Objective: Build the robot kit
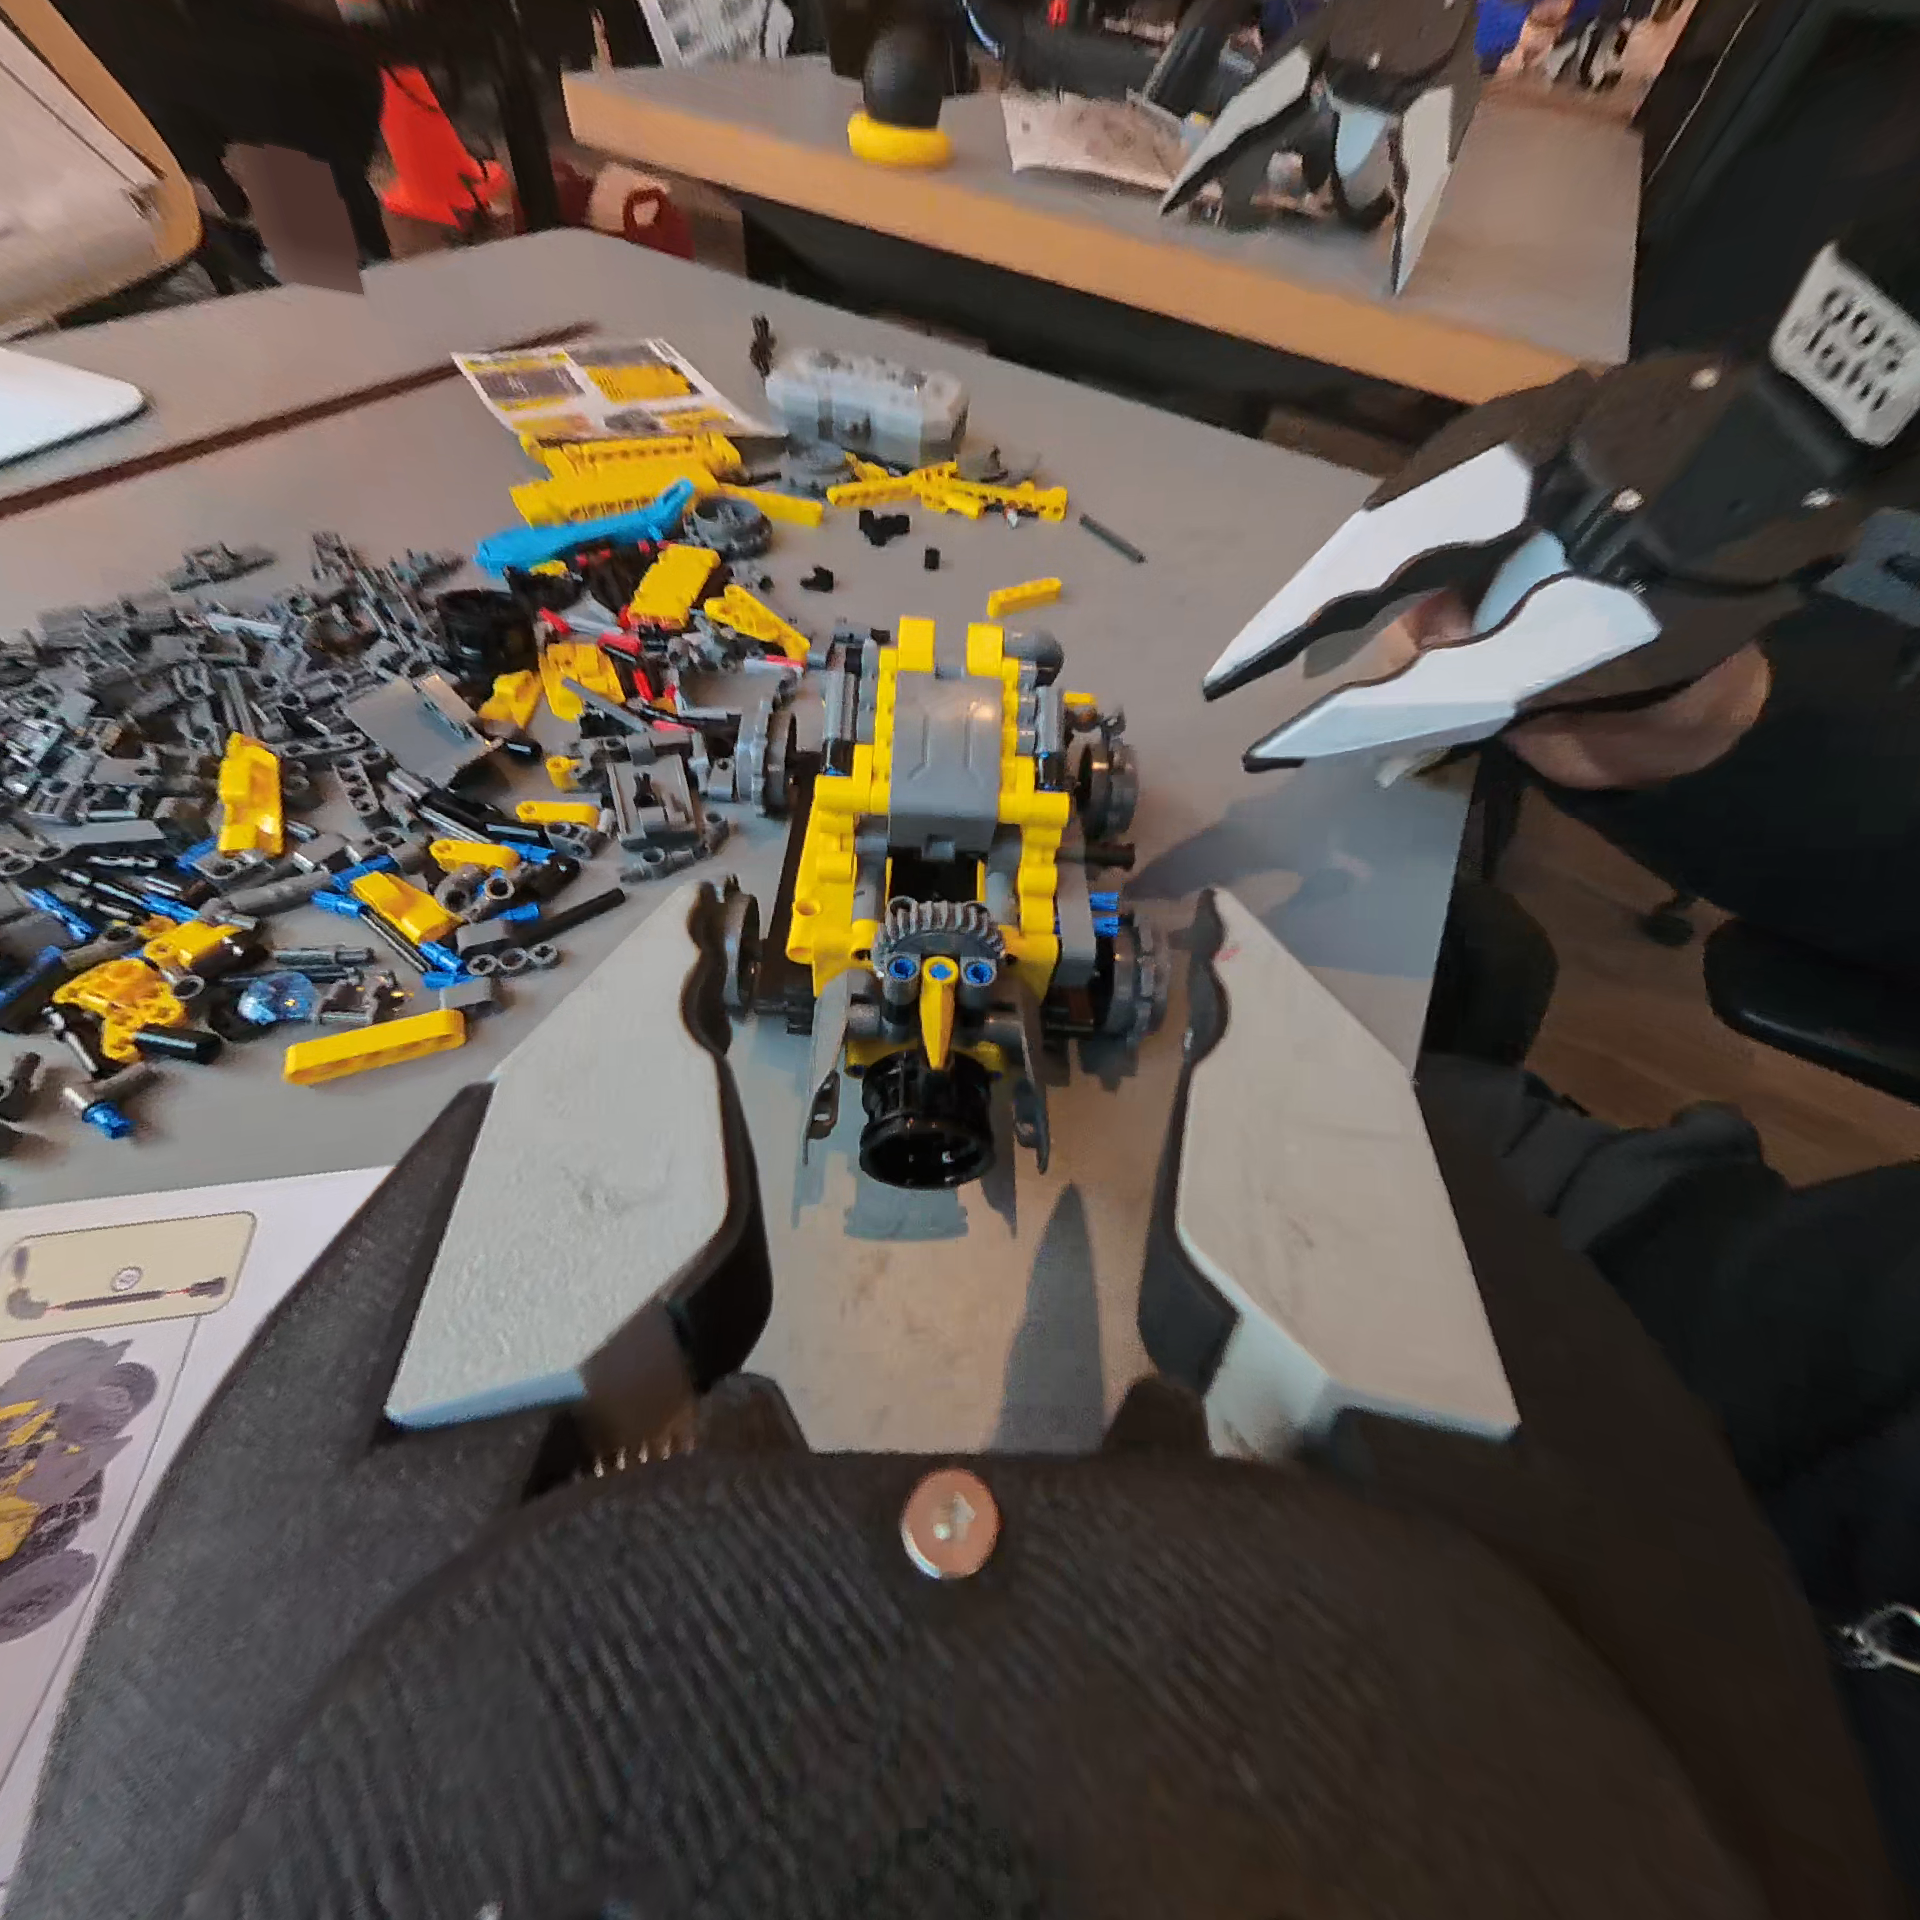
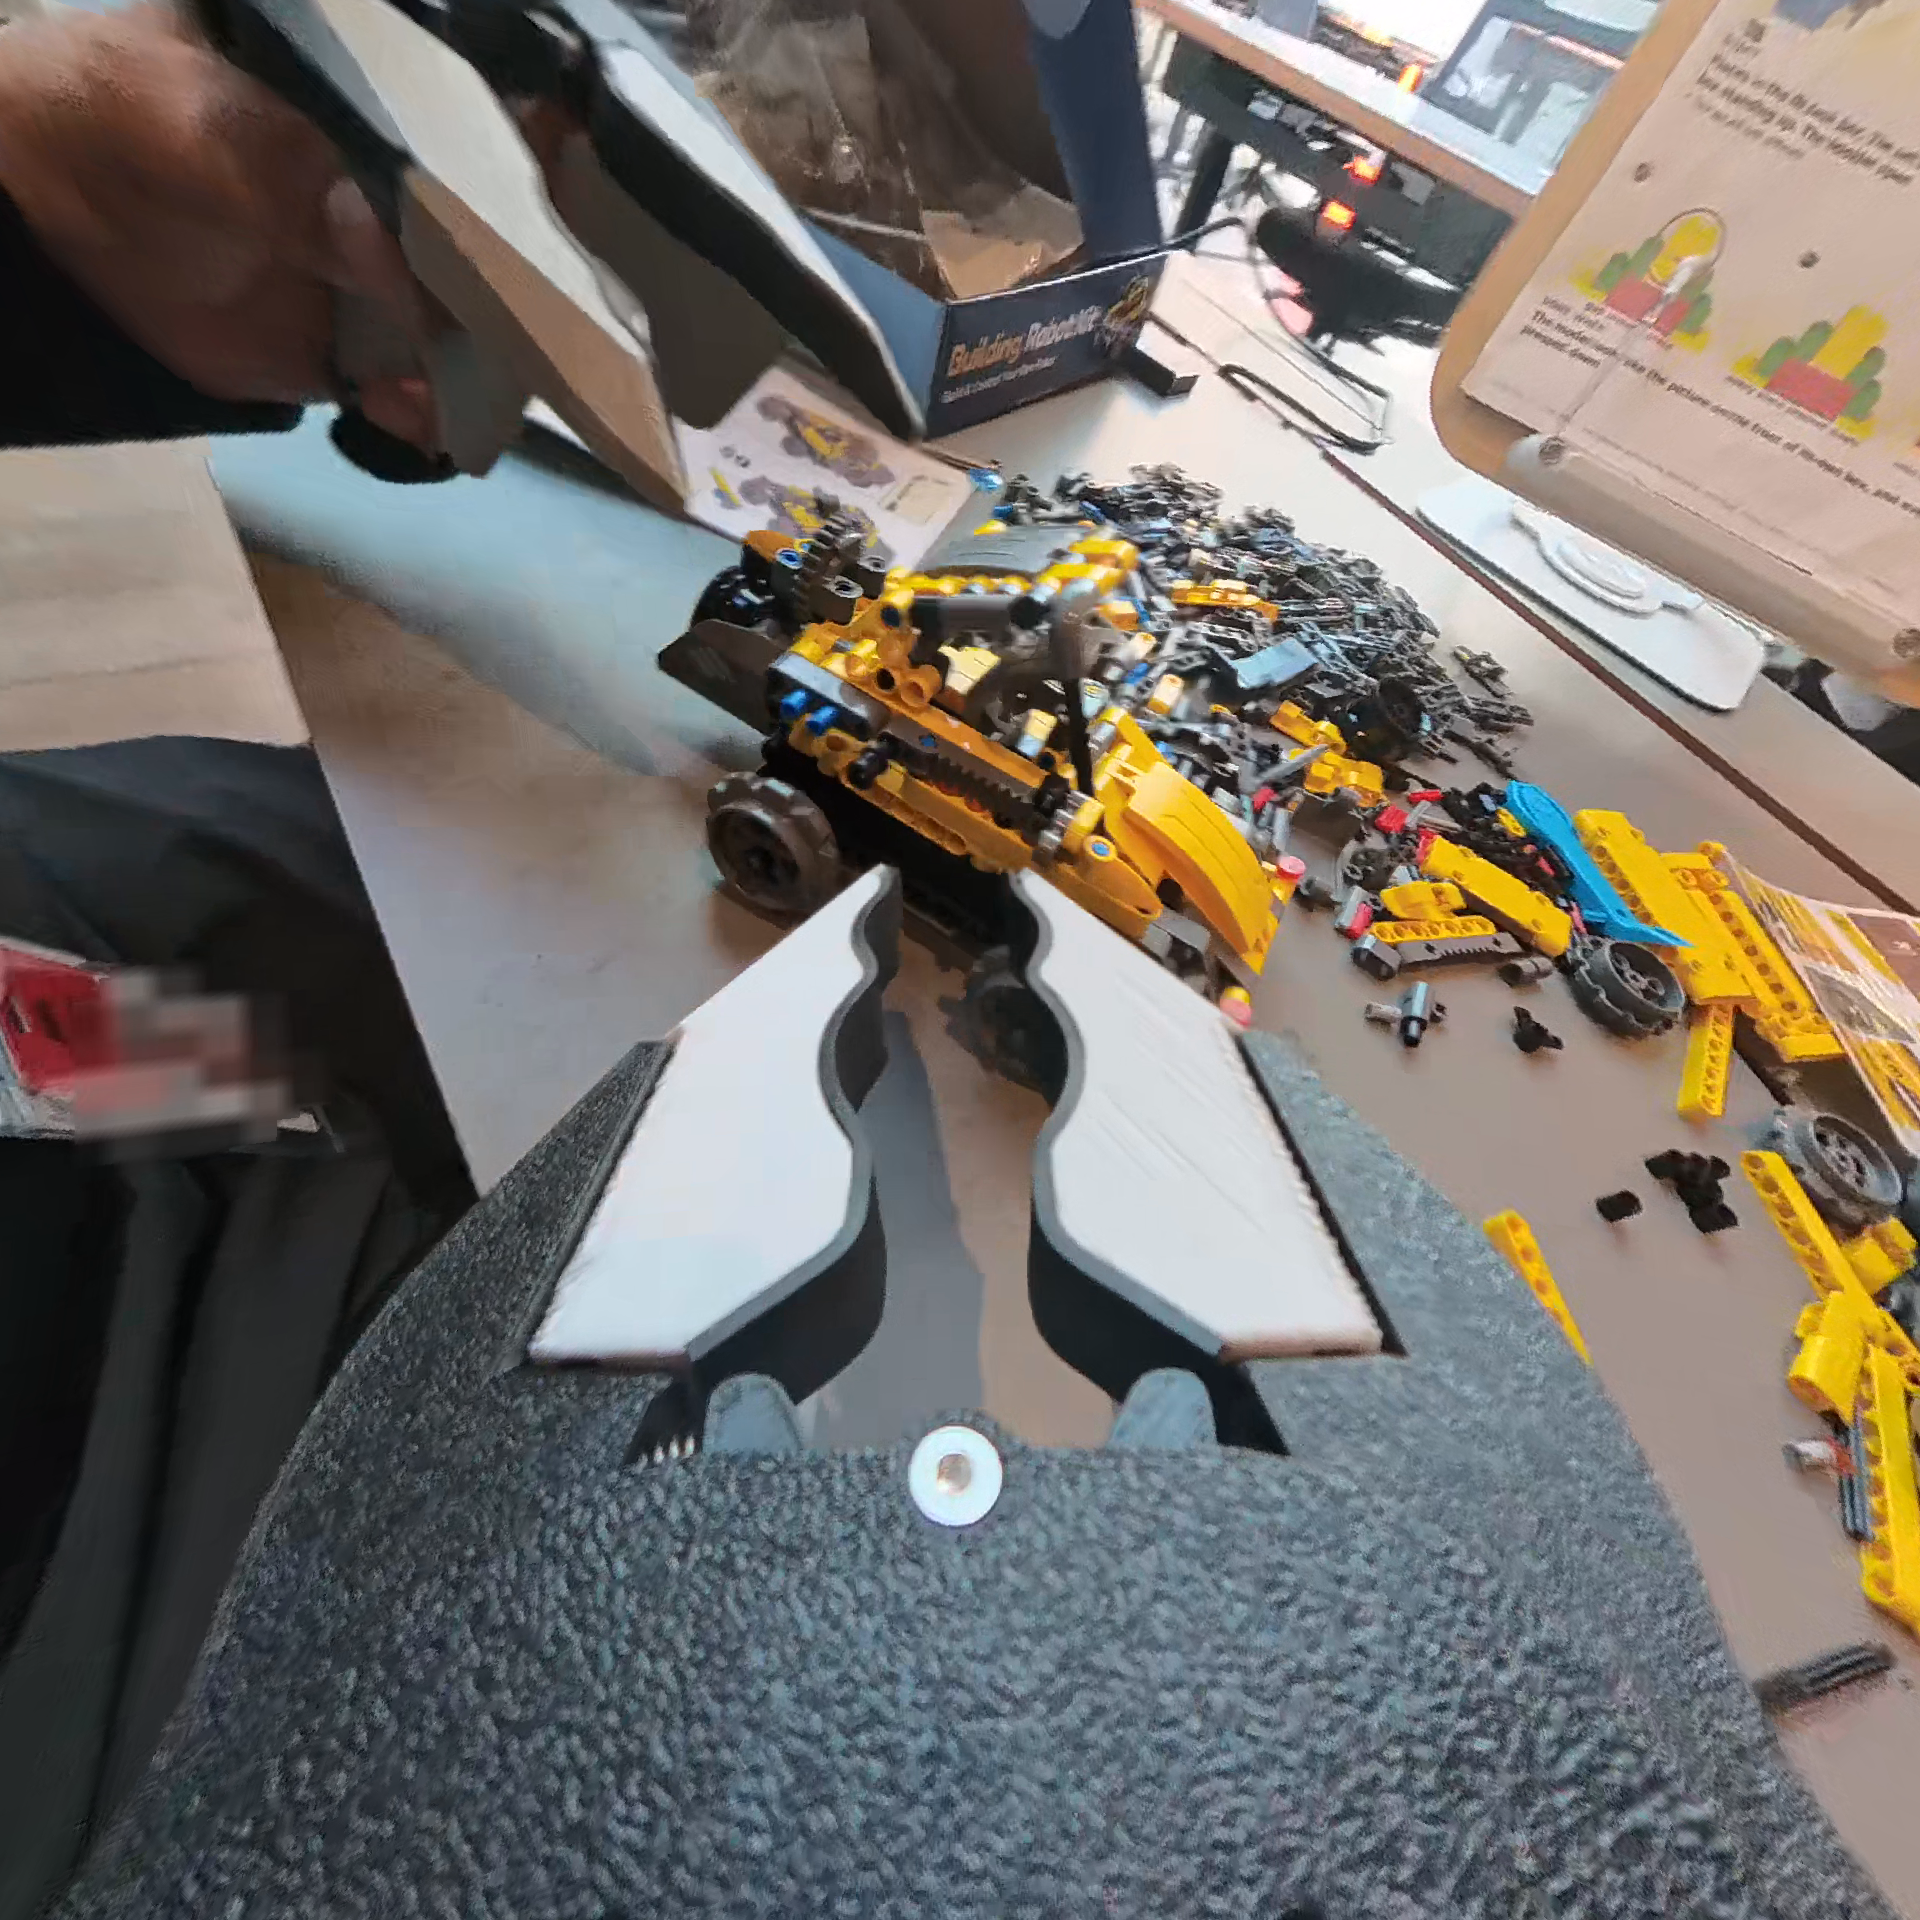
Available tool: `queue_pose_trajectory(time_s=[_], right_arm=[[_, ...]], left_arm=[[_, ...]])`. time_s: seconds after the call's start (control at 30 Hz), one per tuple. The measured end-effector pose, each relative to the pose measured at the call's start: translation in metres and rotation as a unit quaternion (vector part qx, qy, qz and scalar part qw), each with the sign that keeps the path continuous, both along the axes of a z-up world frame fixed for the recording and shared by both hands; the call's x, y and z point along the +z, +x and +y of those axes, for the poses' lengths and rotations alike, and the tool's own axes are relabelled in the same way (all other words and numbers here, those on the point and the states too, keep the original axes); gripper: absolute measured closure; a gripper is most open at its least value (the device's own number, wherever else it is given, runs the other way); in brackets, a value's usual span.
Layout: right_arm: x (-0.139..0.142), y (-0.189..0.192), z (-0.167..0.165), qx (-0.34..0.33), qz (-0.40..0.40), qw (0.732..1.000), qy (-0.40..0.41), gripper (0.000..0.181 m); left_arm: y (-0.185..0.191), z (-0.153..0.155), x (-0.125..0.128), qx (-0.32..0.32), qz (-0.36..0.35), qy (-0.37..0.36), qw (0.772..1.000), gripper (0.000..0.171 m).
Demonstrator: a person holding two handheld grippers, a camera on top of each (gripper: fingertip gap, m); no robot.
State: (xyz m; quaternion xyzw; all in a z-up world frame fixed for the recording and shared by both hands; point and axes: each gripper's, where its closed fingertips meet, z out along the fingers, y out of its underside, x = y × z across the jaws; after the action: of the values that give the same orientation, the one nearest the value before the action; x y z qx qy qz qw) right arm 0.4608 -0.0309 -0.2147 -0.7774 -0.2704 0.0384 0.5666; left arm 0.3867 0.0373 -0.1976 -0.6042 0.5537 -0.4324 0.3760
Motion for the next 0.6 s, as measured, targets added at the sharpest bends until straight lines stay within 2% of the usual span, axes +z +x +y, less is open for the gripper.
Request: queue_pose_trajectory(time_s=[0.07,0.2,0.27,0.37,0.47,0.53,0.6], right_arm=[[0.000,0.012,0.001,-0.020,0.030,0.999,0.005,0.160],[0.017,0.032,0.001,-0.035,0.079,0.995,0.046,0.150],[0.027,0.050,-0.001,-0.058,0.092,0.991,0.084,0.150],[0.037,0.083,-0.007,-0.094,0.102,0.982,0.130,0.151],[0.045,0.087,-0.014,-0.066,0.142,0.977,0.144,0.161],[0.043,0.084,-0.014,-0.054,0.145,0.979,0.136,0.157],[0.038,0.076,-0.013,-0.044,0.121,0.984,0.126,0.153]], left_arm=[[-0.005,0.006,0.003,0.017,-0.011,0.004,1.000,0.097],[-0.012,-0.004,-0.009,0.005,-0.018,-0.037,0.999,0.091],[-0.017,-0.011,-0.005,-0.007,-0.034,-0.056,0.998,0.091],[-0.027,-0.005,-0.004,0.022,-0.028,-0.067,0.997,0.090],[-0.031,0.003,-0.007,0.048,-0.041,-0.045,0.997,0.087],[-0.029,0.010,-0.011,0.069,-0.044,-0.028,0.996,0.085],[-0.024,0.008,-0.010,0.064,-0.044,-0.016,0.997,0.078]])
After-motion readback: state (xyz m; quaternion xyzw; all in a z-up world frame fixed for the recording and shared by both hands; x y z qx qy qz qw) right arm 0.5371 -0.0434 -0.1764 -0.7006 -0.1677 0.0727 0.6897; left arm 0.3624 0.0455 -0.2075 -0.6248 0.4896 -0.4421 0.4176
